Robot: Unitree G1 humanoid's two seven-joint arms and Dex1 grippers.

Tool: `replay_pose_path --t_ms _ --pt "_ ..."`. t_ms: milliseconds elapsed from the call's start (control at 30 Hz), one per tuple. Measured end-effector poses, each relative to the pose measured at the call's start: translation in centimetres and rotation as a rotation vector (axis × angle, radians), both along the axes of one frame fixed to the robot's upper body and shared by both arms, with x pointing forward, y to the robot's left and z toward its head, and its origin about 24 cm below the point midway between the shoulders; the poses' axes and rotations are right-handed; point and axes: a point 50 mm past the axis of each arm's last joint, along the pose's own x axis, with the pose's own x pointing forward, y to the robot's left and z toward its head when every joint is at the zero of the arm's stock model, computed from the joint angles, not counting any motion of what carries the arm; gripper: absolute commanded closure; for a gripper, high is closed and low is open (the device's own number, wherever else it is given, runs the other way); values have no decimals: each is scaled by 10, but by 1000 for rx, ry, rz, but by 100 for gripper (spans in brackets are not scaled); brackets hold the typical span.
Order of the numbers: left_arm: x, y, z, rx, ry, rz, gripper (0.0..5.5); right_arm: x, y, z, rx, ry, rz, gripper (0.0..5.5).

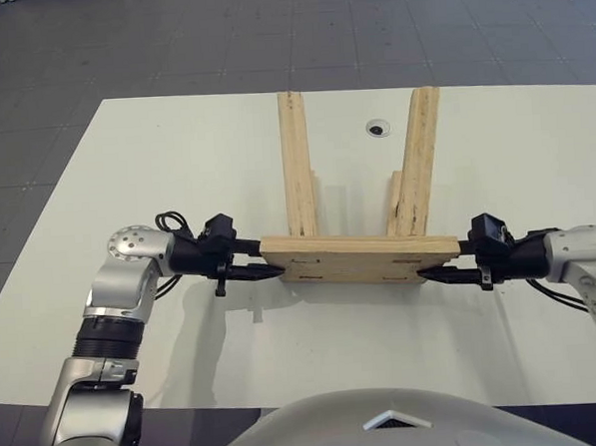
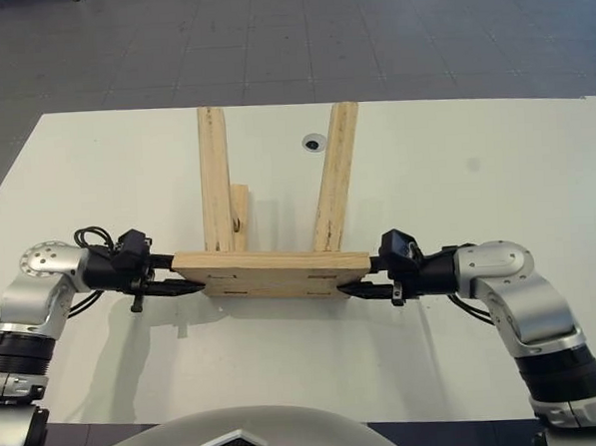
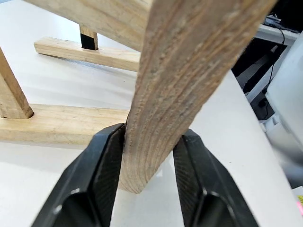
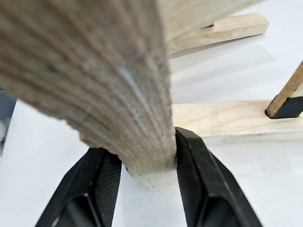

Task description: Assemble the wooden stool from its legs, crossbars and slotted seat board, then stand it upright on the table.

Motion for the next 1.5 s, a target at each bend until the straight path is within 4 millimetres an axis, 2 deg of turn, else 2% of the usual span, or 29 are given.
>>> replay_pose_path --t_ms 200,300,333,400,500,600,667,767,900,933,967,1000,1033,1133,1267,1367,1433,1500 --pt "-22 9 64 -123 235 -2 410 -17 -3 56 204 188 83 416" --pt "-24 11 88 -163 402 21 411 -22 -4 72 311 335 82 422" --pt "-19 11 97 -190 441 50 411 -17 -5 77 361 375 54 422" --pt "7 10 119 -302 512 136 411 1 -8 88 503 446 -42 422" --pt "46 6 136 -438 585 261 411 27 -7 98 625 483 -165 421" --pt "84 -3 130 -524 693 461 410 53 -3 88 690 584 -298 418" --pt "107 -10 124 -602 726 605 410 79 1 90 734 618 -388 415" --pt "131 -16 111 -687 803 804 410 119 9 95 803 671 -558 414" --pt "154 -32 114 -699 923 1020 415 176 25 97 931 731 -889 411" --pt "158 -36 112 -698 949 1064 415 183 27 94 930 756 -944 381" --pt "161 -39 111 -703 967 1101 416 186 28 89 919 777 -973 351" --pt "163 -45 108 -703 984 1097 380 192 23 91 893 706 -1055 331" --pt "165 -53 105 -699 983 1101 373 196 19 89 854 645 -1110 315" --pt "171 -65 101 -715 929 1118 321 196 15 82 843 595 -1094 259" --pt "174 -59 101 -780 855 1132 316 194 18 84 838 534 -972 253" --pt "175 -54 102 -857 840 1125 316 192 16 89 912 530 -901 253" --pt "175 -47 105 -904 839 1122 316 191 9 95 991 531 -887 253" --pt "174 -31 109 -950 821 1150 316 188 -13 108 1115 494 -894 253"
